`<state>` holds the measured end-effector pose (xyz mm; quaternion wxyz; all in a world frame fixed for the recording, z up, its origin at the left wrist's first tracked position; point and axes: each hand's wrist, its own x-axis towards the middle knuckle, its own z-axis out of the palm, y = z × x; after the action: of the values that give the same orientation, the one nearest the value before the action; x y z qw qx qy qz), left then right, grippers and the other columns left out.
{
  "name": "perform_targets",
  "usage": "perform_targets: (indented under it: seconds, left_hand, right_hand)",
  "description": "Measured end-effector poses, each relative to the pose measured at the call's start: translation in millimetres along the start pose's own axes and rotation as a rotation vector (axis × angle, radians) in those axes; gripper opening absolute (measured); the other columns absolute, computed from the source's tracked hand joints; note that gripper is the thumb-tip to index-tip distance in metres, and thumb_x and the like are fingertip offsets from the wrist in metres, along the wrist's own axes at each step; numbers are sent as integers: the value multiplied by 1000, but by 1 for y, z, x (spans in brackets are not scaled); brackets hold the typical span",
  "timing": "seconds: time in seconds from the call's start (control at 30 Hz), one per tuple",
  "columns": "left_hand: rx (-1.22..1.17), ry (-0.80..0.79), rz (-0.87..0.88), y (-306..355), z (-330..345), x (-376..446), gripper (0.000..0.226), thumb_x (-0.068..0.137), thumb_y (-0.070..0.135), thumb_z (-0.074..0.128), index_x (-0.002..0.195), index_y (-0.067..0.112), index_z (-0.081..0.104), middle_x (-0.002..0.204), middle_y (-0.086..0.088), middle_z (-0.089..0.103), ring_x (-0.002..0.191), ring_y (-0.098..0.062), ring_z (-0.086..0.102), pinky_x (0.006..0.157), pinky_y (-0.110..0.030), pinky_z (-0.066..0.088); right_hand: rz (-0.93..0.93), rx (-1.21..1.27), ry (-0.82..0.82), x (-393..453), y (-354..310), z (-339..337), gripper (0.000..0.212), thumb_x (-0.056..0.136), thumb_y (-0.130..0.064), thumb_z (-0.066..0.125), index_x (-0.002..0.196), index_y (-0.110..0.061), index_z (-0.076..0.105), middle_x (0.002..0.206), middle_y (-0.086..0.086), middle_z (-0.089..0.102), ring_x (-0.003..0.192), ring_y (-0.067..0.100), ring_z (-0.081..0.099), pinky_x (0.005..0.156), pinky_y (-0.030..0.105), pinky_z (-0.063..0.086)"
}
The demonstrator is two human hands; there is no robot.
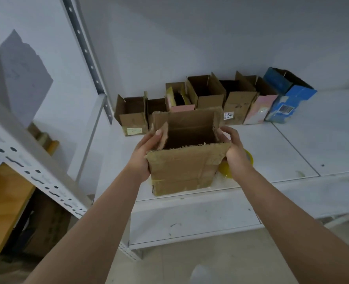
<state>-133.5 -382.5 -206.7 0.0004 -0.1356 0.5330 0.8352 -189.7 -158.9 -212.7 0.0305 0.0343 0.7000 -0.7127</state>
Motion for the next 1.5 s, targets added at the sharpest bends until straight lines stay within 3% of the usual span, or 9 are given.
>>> perform_targets:
  seconds: [0.1,0.3,0.47,0.73,0.87,0.97,1.13,1.37,1.5]
  left_hand:
    - [-14,9,87,1,4,12,24,86,13,66,106,25,69,88,-1,76,80,-19,73,62,-30,58]
    - [-66,28,207,0,10,24,17,90,15,52,100,18,65,82,1,72,81,-18,70,68,-31,57]
    - [51,79,289,-1,6,10,59,89,65,35,119,24,64,122,-3,65,122,-27,56,102,-47,44]
    - [640,233,395,5,22,4,22,86,21,72,106,21,62,118,5,61,116,-11,53,103,-40,46]
    - [1114,293,448,17,30,9,26,84,24,72,105,33,60,134,0,47,128,-25,43,111,-46,34]
    - [1391,188,632,20,47,13,40,92,36,60,131,33,53,157,0,28,149,-24,12,117,-52,5]
    - [1914,-15,408,1,54,20,60,99,55,10,154,33,11,164,-1,4,150,-25,-2,118,-52,5]
    - [2034,21,412,3,56,19,64,95,56,0,154,33,7,164,-3,4,150,-28,-2,115,-58,-8]
    - [2051,17,405,5,58,16,62,97,53,2,155,32,6,164,-5,4,150,-28,-2,114,-58,-10]
  right_hand:
    - [15,17,-30,1,1,-6,41,95,-15,59,122,-40,44,132,14,51,113,30,58,91,38,52]
    - [-101,112,-52,0,1,-6,47,90,10,47,101,-33,63,110,7,66,85,19,68,61,26,55]
    - [-164,84,63,5,2,-3,37,86,10,48,86,-23,66,87,-2,67,69,6,65,56,19,51]
    - [-121,167,12,6,3,0,35,87,-48,51,96,-19,68,92,5,68,91,20,66,81,36,54]
    - [-137,-30,-39,11,5,-11,19,93,-10,61,96,-28,62,95,16,63,94,36,62,88,47,52]
    - [-134,-9,-106,12,1,-13,22,93,-4,60,96,-27,61,89,4,66,86,24,65,76,32,56]
    - [-212,-160,-43,24,-4,-44,19,99,-20,52,105,-32,65,105,-12,65,105,9,60,85,20,46]
    - [-36,-1399,-447,25,43,-88,48,84,-42,61,129,-28,50,133,-2,53,131,21,43,115,40,24]
    - [-214,-1693,-251,20,56,-98,38,91,-45,56,127,-32,56,131,-4,59,130,15,44,117,39,5]
